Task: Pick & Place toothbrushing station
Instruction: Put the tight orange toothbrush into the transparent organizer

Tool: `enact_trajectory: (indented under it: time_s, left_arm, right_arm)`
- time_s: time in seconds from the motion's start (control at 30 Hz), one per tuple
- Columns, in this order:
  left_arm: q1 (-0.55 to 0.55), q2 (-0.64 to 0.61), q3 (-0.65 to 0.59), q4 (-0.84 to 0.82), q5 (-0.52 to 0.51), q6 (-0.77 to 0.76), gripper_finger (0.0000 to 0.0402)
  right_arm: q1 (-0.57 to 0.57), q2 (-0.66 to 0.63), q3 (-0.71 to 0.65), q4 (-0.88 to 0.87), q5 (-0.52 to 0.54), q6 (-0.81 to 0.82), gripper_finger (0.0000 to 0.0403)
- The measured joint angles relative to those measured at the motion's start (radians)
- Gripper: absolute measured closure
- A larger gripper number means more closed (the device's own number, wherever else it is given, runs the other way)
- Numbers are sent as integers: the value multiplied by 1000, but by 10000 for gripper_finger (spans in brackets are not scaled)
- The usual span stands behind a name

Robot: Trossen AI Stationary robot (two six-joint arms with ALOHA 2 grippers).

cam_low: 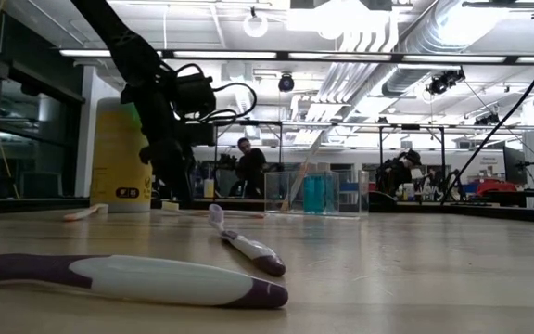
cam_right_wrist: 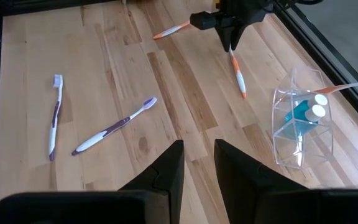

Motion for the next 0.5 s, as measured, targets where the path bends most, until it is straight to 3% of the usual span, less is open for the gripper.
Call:
enact_trajectory:
  time_s: [0.5]
  left_arm:
    - [2, 0, 0, -33, -56, 40, 331]
  right_arm:
    - [0, 0, 0, 6, 0, 0, 322]
